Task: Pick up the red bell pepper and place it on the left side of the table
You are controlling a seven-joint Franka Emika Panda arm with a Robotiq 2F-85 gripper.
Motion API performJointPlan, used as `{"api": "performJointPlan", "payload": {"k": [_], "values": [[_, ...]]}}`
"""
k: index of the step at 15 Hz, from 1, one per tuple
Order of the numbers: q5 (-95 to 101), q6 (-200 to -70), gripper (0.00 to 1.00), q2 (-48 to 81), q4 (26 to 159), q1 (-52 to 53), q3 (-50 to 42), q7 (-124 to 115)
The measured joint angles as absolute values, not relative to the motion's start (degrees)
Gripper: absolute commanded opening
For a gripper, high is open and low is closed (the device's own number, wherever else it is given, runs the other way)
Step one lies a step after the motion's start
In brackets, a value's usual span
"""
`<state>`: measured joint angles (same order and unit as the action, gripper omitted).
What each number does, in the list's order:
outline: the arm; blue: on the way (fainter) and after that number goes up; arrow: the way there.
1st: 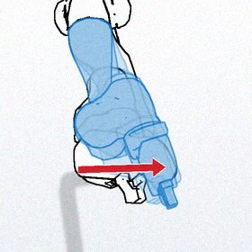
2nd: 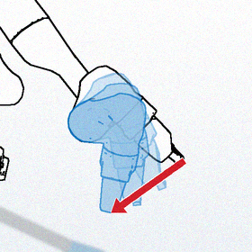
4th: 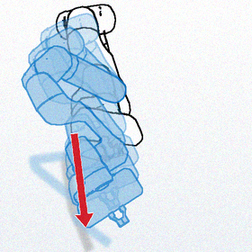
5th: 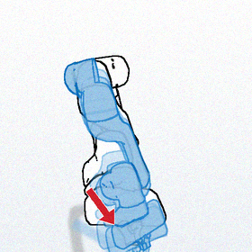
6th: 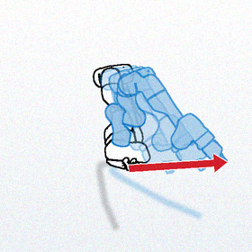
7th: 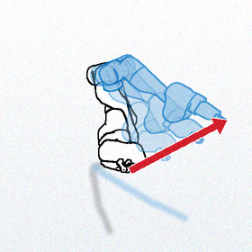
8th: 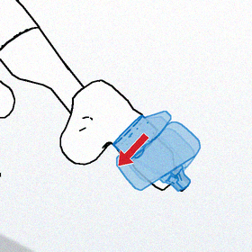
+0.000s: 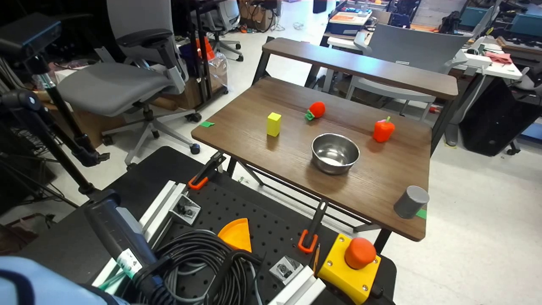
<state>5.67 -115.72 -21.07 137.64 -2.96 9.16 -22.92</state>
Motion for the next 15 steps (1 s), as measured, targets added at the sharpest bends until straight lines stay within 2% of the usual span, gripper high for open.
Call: {"api": "performJointPlan", "payload": {"k": [4, 15], "values": [[5.6, -121.8, 1.00, -7.7, 131.5, -3.9, 4.4, -20.4], [2.3, -120.5, 1.00, 24.3, 102.5, -5.0, -5.1, -19.6]]}}
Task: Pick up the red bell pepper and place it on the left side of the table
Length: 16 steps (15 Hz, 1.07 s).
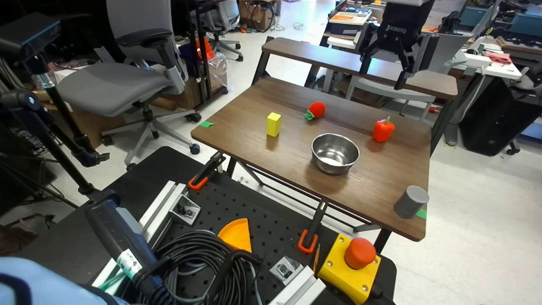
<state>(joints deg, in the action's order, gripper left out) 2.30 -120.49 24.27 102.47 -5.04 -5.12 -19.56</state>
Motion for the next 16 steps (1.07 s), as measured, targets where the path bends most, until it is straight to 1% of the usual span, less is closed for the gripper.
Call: {"api": "performJointPlan", "payload": {"k": [8, 16], "values": [[-2.0, -119.3, 1.00, 43.9, 83.8, -5.9, -7.6, -24.2], [-2.8, -109.9, 1.00, 58.7, 64.9, -6.1, -9.3, -31.1]]}}
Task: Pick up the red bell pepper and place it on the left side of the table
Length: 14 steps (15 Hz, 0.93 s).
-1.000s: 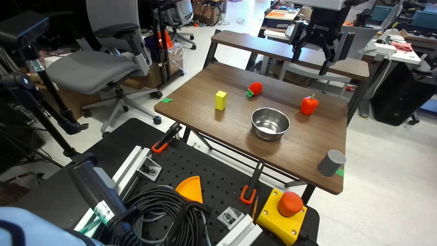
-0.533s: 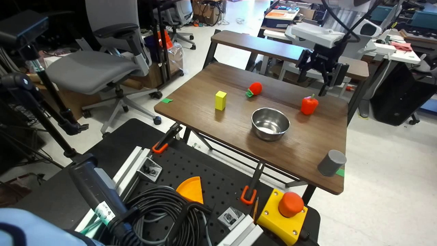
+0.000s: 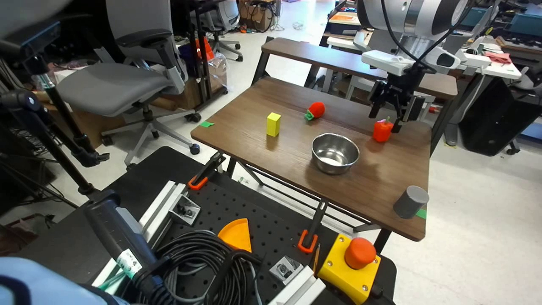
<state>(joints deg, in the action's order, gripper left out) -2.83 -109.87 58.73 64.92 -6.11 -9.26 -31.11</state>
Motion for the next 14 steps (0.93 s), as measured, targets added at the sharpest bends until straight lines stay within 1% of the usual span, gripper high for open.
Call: {"api": "performJointPlan", "payload": {"k": [1, 8, 9, 14], "values": [[-2.8, -108.8, 0.83, 60.2, 62.8, -6.1, -9.4, -31.8], [-2.7, -102.5, 0.27, 67.2, 50.9, -6.2, -10.1, -35.1], [-2.7, -102.0, 0.23, 67.8, 49.7, -6.2, -10.2, -35.3], [-2.7, -100.1, 0.23, 66.4, 48.2, -5.6, -9.0, -30.2]]}}
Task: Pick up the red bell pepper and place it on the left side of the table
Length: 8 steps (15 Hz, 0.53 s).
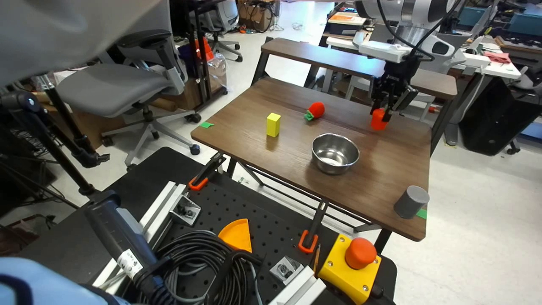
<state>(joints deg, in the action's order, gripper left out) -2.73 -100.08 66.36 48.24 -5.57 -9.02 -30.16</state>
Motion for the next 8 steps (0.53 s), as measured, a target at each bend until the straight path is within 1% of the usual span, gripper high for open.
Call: {"api": "performJointPlan", "payload": {"k": [5, 8], "values": [[-0.3, -101.0, 0.23, 57.3, 55.6, 1.9, -7.5, -22.5], [2.9, -104.5, 0.23, 51.8, 62.7, 8.0, -6.7, -20.2]]}}
